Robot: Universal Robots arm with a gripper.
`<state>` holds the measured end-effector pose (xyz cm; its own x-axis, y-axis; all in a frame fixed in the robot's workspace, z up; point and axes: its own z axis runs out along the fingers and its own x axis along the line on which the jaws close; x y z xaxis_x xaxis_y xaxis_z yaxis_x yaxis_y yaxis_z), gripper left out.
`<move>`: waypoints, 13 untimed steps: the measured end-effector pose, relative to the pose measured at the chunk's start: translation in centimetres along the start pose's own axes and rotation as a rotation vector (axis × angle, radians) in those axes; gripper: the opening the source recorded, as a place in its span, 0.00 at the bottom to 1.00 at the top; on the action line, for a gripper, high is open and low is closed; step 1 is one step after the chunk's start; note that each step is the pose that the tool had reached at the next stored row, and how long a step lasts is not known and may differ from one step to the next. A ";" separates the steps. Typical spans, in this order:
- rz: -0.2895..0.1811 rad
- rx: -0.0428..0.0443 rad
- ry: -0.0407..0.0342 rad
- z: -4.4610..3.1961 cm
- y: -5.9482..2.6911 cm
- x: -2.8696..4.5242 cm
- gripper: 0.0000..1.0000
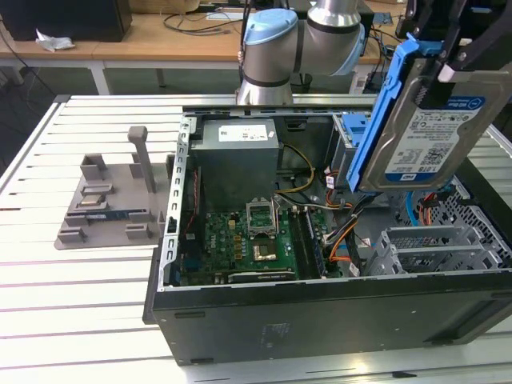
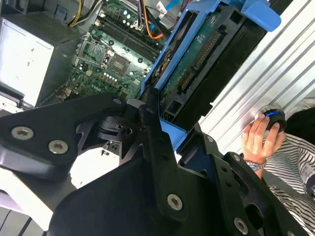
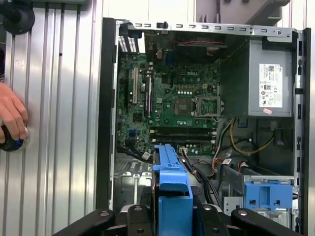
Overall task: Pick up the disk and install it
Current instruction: 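Pick up the disk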
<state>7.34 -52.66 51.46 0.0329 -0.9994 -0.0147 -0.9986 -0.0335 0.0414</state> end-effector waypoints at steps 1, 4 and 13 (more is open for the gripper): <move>0.000 -0.0001 -0.0001 0.00 -0.16 0.07 0.37; 0.000 -0.0004 -0.0001 0.00 -0.74 0.21 0.37; 0.000 -0.0015 -0.0002 0.00 -2.65 0.64 0.37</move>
<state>10.01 -53.21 51.34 0.0328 -0.9994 -0.0148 -0.9985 -0.0334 0.0429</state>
